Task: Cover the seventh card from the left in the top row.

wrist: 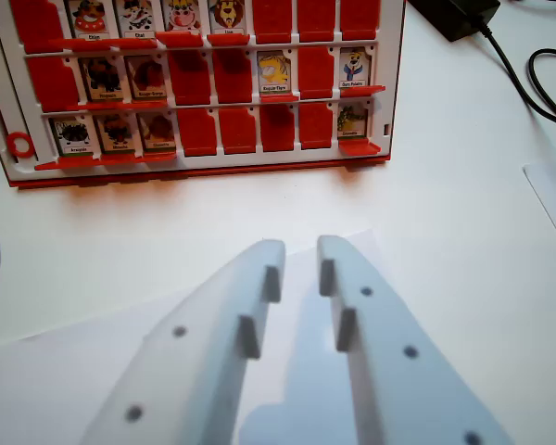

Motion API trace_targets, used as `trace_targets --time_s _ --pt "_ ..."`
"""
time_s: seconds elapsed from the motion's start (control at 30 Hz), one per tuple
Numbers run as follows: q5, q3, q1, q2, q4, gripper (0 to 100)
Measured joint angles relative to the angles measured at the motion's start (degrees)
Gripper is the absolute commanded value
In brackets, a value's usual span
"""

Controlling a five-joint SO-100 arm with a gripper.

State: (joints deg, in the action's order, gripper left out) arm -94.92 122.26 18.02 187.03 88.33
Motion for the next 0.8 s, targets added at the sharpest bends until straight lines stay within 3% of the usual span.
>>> trace_targets --time_s 0.5,0.8 --pt "0.88 1.23 -2.90 0.62 -0.09 4" --pt "0.88 2.99 -6.77 0.62 -2.55 4"
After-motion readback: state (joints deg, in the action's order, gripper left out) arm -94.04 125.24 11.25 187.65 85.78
